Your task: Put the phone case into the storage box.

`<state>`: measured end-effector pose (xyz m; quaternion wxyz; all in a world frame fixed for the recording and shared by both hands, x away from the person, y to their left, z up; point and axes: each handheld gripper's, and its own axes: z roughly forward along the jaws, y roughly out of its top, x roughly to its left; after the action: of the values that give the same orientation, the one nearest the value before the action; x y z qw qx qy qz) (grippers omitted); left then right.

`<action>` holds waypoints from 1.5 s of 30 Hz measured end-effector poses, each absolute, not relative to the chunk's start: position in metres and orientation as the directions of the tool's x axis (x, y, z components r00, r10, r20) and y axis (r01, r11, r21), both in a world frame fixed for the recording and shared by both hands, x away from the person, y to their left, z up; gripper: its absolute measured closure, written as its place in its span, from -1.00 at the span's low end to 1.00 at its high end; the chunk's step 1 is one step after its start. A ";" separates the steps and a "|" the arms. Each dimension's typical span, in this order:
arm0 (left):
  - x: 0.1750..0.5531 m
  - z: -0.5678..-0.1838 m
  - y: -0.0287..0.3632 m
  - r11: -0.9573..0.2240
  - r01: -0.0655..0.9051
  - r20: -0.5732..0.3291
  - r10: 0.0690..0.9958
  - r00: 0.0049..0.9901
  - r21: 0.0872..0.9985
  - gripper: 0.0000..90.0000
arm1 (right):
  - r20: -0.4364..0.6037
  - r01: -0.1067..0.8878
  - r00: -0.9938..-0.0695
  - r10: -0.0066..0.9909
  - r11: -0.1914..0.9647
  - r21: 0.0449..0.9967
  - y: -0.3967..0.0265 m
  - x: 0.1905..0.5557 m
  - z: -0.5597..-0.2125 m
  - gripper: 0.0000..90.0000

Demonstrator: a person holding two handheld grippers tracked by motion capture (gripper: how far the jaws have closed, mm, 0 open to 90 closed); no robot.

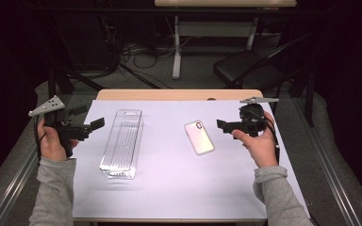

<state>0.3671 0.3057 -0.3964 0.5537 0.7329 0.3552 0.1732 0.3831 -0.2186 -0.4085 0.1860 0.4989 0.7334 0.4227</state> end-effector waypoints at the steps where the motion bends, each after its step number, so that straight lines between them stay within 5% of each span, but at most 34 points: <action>1: 0.368 -0.396 0.305 -0.133 0.323 -0.136 0.712 0.688 0.937 -0.99 | 0.149 0.580 -0.435 0.888 0.150 0.801 -0.217 0.385 -0.408 -0.91; 16: 0.375 -0.407 0.305 -0.101 0.372 -0.187 0.727 0.661 0.923 -0.99 | 0.084 0.649 -0.431 0.898 0.244 0.721 -0.181 0.432 -0.407 -0.67; 45: 0.377 -0.412 0.310 -0.097 0.406 -0.190 0.772 0.607 0.909 -0.99 | 0.043 0.792 -0.375 0.926 0.296 0.534 -0.164 0.494 -0.461 -0.61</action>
<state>0.3767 0.3101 -0.4123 0.5334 0.7204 0.4089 0.1712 0.4937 -0.1638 -0.4612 0.1380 0.5416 0.7931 0.2421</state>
